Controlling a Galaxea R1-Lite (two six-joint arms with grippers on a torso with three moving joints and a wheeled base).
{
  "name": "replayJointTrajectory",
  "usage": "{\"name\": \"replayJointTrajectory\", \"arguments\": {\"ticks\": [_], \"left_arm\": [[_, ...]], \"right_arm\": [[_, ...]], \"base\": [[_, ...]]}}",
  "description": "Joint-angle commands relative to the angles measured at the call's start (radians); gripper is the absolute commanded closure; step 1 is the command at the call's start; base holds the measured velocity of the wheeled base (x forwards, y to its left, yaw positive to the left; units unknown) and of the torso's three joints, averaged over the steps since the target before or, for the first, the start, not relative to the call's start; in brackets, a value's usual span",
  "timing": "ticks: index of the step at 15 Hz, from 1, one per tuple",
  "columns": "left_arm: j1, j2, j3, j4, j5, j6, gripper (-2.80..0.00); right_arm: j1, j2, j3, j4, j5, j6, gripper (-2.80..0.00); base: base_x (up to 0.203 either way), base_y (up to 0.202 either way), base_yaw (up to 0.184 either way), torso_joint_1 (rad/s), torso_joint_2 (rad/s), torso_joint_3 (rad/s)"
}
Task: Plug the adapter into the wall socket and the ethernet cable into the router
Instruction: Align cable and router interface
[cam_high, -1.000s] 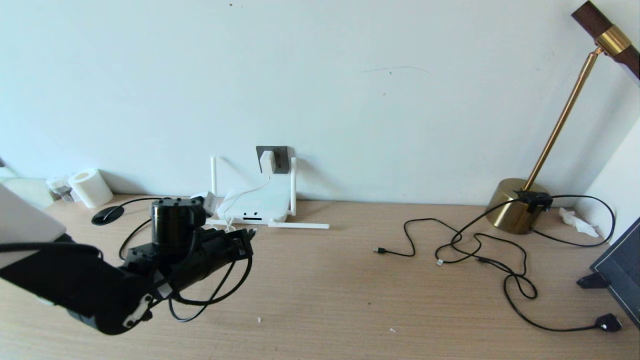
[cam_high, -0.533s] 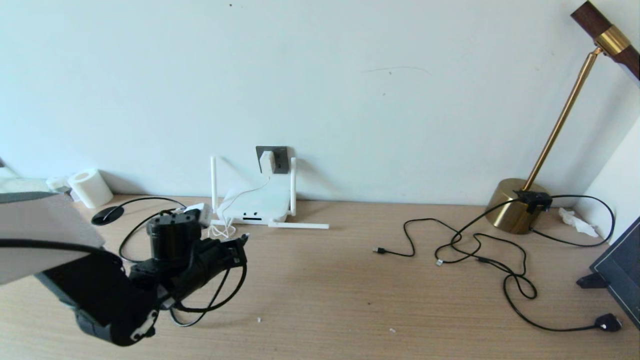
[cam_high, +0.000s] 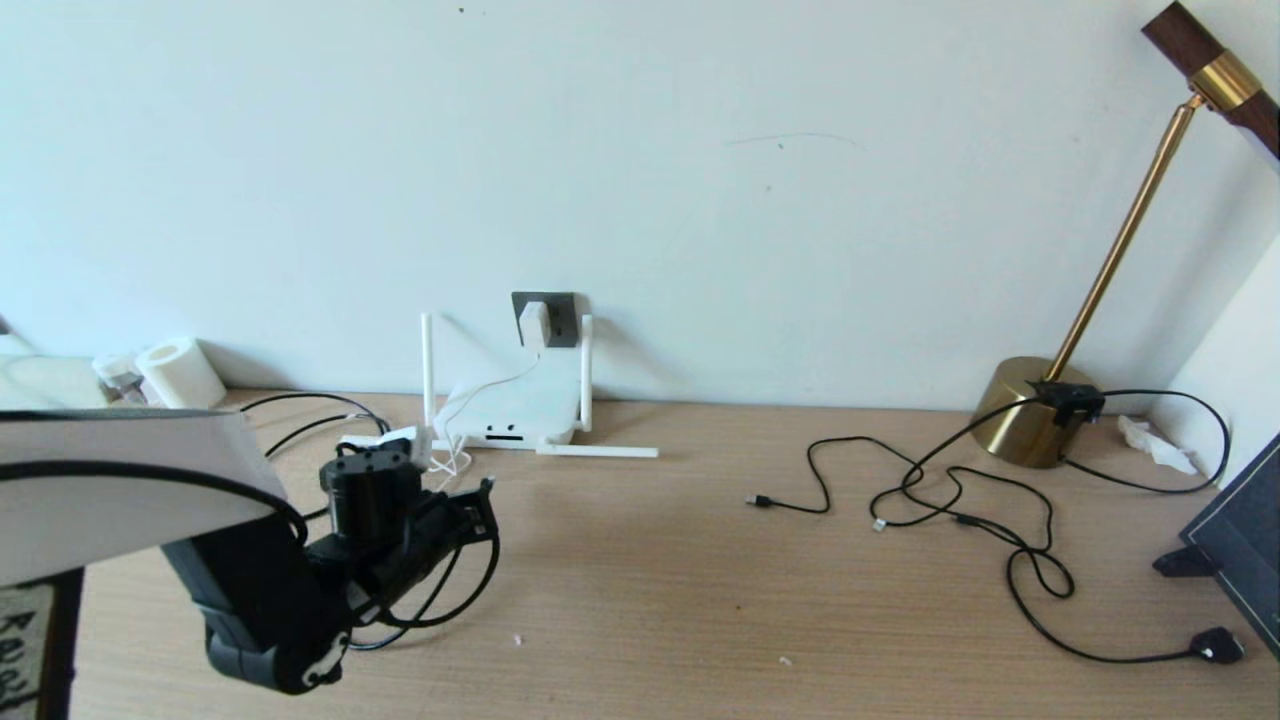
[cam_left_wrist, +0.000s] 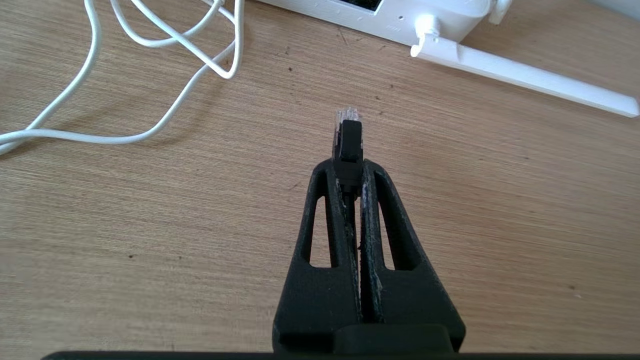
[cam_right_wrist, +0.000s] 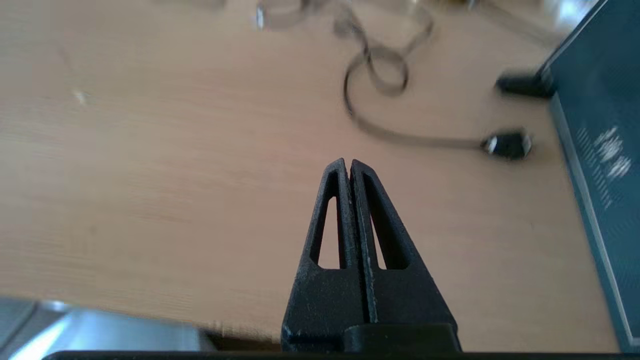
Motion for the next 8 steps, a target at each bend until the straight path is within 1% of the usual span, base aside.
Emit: {"name": "replayJointTrajectory", "arguments": {"ticks": [1,2,4,8], "left_arm": [[0.0,0.041,-0.005,-0.03,0.0,-0.002,0.0],[0.0,0.046,-0.012,-0.04,0.0,-0.002,0.0],[-0.004,0.066,-0.02,-0.06,0.0,-0.002,0.0],[-0.008,0.118,-0.046,-0.158,0.001,0.006,0.0]], "right_arm": [[0.011,-0.144,-0.001,-0.001,-0.002,0.003,0.0],[0.011,-0.178,0.0,-0.003,-0.006,0.008,0.0],[0.011,-0.172,0.0,-0.006,-0.012,0.014,0.0],[0.011,-0.172,-0.001,-0.007,-0.014,0.025,0.0]], "base": [[0.0,0.0,0.0,0.0,0.0,0.0],[0.0,0.0,0.0,0.0,0.0,0.0],[0.0,0.0,0.0,0.0,0.0,0.0],[0.0,0.0,0.0,0.0,0.0,0.0]]}}
